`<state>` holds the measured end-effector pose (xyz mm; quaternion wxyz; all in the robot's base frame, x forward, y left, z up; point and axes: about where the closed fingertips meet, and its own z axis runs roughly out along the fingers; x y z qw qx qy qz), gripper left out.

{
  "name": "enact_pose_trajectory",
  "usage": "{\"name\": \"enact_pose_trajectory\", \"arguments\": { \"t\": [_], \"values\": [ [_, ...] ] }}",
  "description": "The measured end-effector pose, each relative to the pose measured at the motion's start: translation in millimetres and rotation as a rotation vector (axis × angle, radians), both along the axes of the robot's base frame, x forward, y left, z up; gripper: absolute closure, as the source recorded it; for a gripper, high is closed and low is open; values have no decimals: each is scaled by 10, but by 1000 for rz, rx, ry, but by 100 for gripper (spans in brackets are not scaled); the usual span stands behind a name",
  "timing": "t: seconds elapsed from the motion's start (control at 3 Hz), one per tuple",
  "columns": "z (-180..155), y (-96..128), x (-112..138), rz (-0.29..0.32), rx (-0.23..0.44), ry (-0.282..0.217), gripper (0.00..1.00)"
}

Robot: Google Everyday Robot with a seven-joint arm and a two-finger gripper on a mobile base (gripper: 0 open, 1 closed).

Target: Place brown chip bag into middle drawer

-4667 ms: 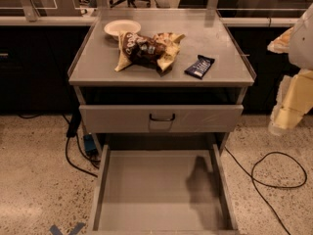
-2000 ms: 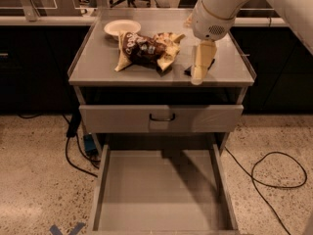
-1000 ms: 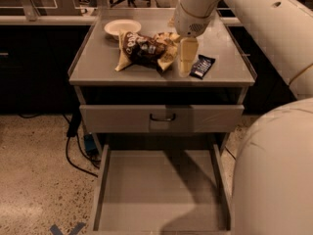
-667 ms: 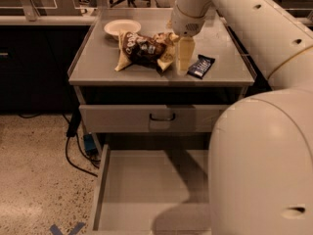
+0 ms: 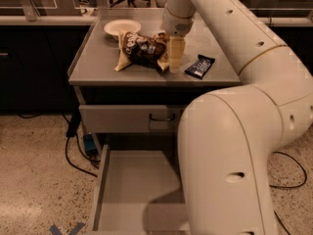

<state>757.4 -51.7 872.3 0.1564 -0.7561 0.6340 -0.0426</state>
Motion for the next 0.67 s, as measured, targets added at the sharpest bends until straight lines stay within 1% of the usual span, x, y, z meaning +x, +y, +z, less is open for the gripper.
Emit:
{"name": "enact_pose_trajectory", "arguments": {
  "t": [0.33, 0.67],
  "values": [
    [-7, 212, 106, 35, 19, -11, 0],
    [-47, 473, 178, 80, 39, -7, 0]
  ]
}}
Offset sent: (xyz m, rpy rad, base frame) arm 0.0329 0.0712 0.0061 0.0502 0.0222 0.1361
